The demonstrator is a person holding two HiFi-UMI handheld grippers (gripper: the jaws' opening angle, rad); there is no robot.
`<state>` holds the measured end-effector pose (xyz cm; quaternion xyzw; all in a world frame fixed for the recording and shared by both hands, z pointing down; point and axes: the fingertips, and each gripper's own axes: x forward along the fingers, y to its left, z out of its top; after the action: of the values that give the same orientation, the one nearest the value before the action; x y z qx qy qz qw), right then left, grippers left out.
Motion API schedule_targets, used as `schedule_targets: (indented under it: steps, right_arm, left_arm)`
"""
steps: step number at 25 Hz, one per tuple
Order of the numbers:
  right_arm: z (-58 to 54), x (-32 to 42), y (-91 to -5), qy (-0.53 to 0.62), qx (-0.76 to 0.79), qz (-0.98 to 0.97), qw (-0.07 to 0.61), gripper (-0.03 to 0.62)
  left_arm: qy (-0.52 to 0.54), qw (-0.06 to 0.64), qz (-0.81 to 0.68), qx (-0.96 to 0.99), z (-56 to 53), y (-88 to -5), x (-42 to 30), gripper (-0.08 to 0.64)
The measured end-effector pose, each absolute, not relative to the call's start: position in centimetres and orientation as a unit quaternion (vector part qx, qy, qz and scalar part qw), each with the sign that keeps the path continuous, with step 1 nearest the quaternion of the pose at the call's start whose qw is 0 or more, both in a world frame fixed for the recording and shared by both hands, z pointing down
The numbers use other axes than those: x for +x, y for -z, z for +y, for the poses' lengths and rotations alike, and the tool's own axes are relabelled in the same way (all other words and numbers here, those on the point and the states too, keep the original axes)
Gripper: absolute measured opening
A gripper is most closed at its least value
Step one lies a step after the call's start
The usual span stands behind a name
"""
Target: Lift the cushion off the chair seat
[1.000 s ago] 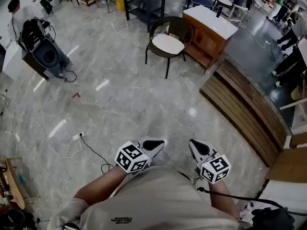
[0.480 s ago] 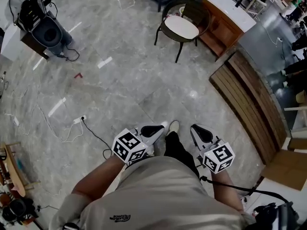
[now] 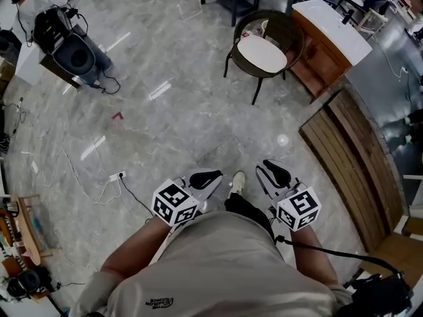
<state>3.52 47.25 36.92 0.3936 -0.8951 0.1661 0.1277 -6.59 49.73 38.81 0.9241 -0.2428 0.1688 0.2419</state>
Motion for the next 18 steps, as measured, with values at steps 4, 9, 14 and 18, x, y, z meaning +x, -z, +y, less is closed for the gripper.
schedule_targets:
  steps: [4,9,14,18]
  right_arm:
    - [41.9,8.3,-36.5,-0.160,0.394,-0.896,0.129,0.106]
    - [36.7,13.3,-38.4,-0.183,0.405,-0.887,0.124,0.106]
    - [32.6,15.2,-38.8,-0.197,0.411,-0.883,0.115,0.106]
    - [29.2,15.7,-38.8,-0.197,0.417,-0.880,0.117,0.106]
  left_arm:
    - [-0.179,0.234,-0.265,0.918,43.4,-38.3,-2.8,0.009]
    - [-0.190,0.227,-0.266,0.917,37.3,-38.4,1.7,0.009]
    - [-0.194,0.231,-0.251,0.920,33.1,-38.2,4.7,0.009]
    - [-0.184,0.240,-0.246,0.921,29.4,-38.2,5.6,0.009]
